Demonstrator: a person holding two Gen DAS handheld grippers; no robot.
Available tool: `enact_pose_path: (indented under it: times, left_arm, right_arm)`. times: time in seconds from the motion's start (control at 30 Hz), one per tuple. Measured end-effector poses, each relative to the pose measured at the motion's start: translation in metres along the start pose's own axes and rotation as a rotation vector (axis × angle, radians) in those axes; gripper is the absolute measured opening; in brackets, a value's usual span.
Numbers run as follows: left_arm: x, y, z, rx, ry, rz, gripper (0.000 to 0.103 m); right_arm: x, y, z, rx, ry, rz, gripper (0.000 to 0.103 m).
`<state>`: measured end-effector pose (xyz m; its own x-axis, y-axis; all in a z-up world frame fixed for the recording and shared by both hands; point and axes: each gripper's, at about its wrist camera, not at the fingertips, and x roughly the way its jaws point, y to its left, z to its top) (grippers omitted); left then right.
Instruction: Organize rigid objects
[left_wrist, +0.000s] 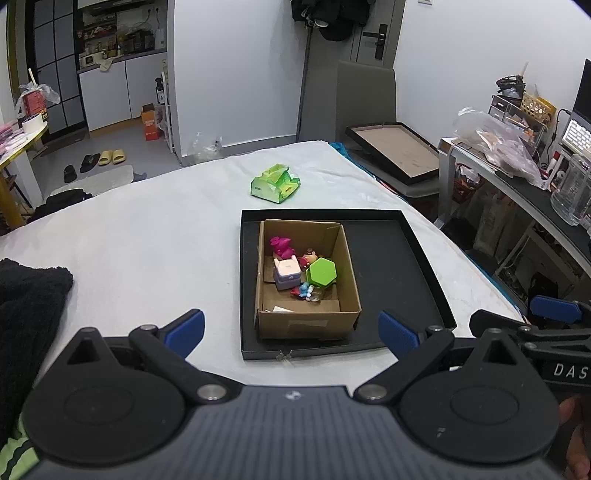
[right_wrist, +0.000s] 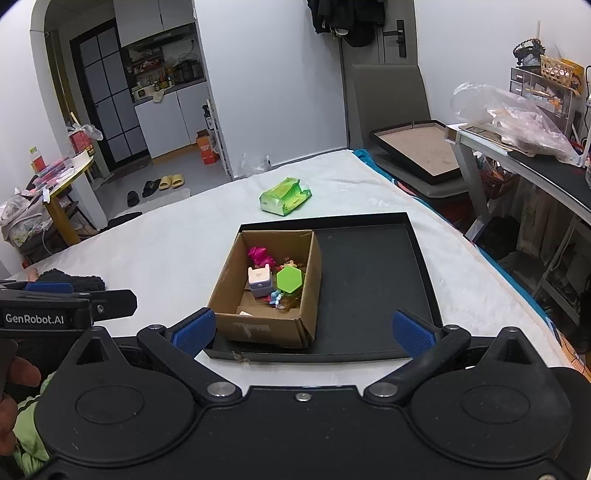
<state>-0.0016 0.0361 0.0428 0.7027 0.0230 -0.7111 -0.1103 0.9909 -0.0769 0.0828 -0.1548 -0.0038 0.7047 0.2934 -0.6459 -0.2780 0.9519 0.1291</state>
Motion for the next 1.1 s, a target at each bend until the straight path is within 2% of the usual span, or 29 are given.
enact_pose_path:
  times: [1.1]
  left_arm:
    - [-0.0023, 0.0041, -0.0043, -0.005, 0.001, 0.001, 0.1]
  right_arm:
    - [-0.0021, -0.0013, -0.0005, 0.018, 0.004, -0.017, 0.103]
